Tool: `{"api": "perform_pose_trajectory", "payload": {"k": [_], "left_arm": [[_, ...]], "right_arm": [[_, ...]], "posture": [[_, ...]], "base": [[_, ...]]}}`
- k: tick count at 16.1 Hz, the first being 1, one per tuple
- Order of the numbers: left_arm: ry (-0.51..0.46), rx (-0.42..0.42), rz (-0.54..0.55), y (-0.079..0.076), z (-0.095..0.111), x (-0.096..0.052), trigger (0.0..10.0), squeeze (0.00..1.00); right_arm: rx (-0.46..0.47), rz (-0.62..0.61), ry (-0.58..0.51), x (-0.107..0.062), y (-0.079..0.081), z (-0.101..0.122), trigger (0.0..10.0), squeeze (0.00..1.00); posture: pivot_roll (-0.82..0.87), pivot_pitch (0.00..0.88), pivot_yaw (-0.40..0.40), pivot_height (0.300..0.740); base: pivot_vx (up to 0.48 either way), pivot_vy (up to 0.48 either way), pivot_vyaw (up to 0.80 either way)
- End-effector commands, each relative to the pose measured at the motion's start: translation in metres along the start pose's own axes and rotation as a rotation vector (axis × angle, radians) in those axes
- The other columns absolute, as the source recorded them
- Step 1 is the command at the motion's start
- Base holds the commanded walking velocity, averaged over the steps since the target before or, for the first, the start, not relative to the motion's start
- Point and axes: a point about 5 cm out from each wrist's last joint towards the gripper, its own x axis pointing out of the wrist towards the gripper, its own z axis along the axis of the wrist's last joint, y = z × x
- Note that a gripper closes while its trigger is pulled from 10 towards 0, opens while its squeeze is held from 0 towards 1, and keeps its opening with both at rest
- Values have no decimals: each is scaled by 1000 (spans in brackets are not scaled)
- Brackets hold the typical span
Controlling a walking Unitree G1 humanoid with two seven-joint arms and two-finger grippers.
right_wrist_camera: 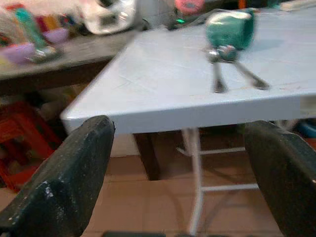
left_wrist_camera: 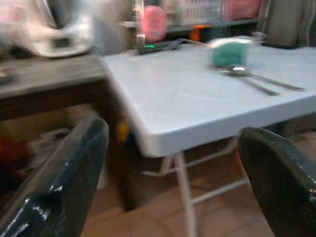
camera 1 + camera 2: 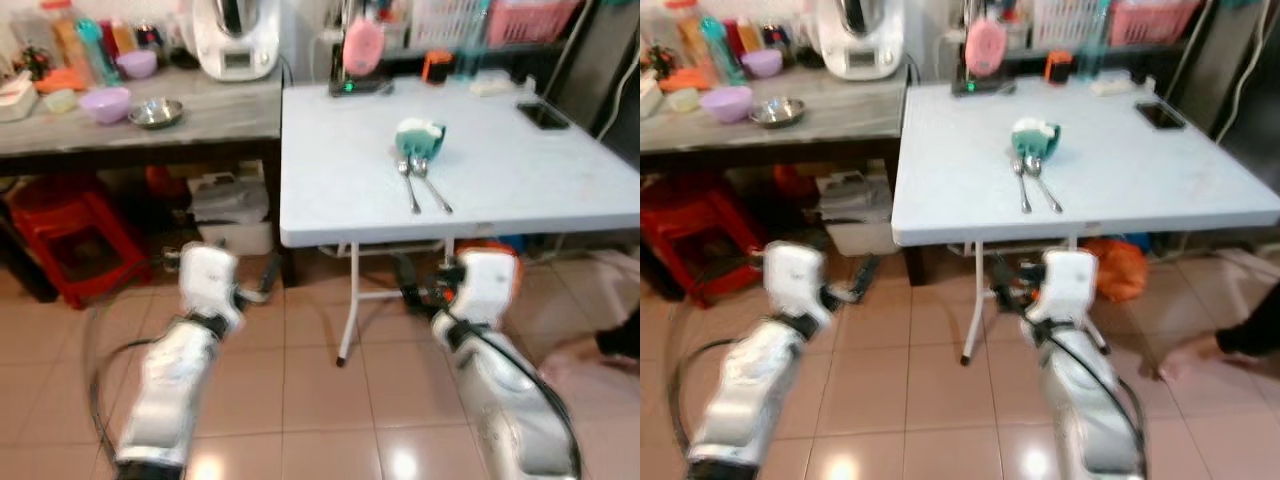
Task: Setting the table
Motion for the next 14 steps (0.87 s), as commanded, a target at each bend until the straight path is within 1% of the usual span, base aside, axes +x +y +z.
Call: {"api": "perform_pose_trajectory", "payload": {"k": [1,14], "left_arm": [[-5,19,13,8,4,-1,10000,0],[1,4,1,4,2,0,10000,0]], "right_arm": [[10,17,-20,2,7,5,10000,0],[0,24,-1,3,8,2,10000,0]], "posture": [[-43,32,33,740],[-45,35,28,740]], "base": [[480,0,0],[480,0,0]]}}
